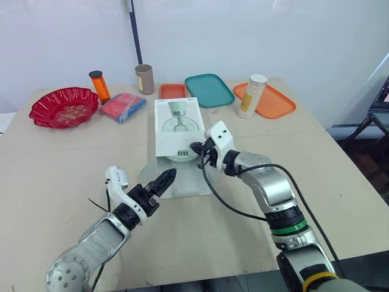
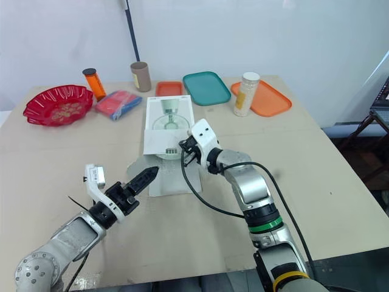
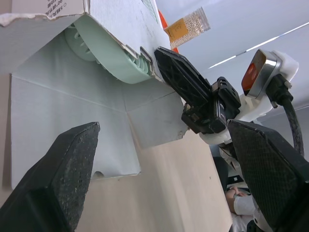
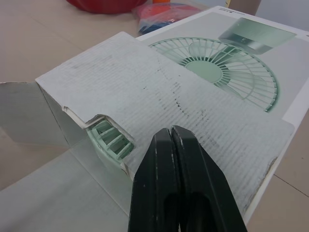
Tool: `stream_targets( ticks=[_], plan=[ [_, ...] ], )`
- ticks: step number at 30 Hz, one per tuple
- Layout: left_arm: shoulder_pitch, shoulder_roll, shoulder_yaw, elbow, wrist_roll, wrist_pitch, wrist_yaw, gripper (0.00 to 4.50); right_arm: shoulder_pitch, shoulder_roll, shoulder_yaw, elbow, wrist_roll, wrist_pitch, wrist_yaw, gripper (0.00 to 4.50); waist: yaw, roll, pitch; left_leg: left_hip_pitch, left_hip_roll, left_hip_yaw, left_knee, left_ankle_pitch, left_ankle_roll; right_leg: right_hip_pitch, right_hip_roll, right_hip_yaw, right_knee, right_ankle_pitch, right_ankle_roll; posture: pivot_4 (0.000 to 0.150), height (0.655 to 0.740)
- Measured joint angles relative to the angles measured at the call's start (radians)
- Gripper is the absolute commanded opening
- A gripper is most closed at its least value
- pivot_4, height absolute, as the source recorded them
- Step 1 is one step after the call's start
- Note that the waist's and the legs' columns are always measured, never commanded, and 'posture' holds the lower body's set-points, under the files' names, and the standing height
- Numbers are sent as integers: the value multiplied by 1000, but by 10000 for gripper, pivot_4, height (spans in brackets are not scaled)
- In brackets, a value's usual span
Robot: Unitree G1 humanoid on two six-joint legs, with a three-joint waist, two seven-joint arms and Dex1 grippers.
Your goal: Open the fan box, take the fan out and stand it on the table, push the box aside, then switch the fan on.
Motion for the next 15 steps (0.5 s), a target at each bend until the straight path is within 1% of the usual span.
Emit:
stream_targets(
  ticks=[4,6,10,13,15],
  plan=[
    [-35,-12,-43,26,43,-14,0,44834,0,-4,0,-3,-3,5,1,0,0,0,0,0,0,0,0,0,0,0,0,0,0,0,0,1500,7400],
    [-68,-50,-79,74,104,-36,-2,44834,-2,-11,3,-6,-5,8,2,0,0,0,0,0,0,0,0,0,0,0,0,0,-1,0,0,1500,7400],
    [-102,-118,-98,122,155,-71,-20,44834,-5,-13,7,-8,-7,14,3,0,0,0,0,0,0,0,-1,0,0,0,0,0,-1,0,0,1500,7400],
    [-102,-133,-112,131,186,-83,-23,44834,-8,-13,7,-8,-7,18,3,0,0,1,0,0,0,0,-2,0,0,0,0,0,-2,0,0,1500,7400],
    [-102,-165,-106,158,226,-113,-25,44834,-10,-13,8,-8,-7,21,3,0,0,1,0,0,0,0,-2,0,0,0,0,0,-2,0,0,1500,7400]
  ],
)
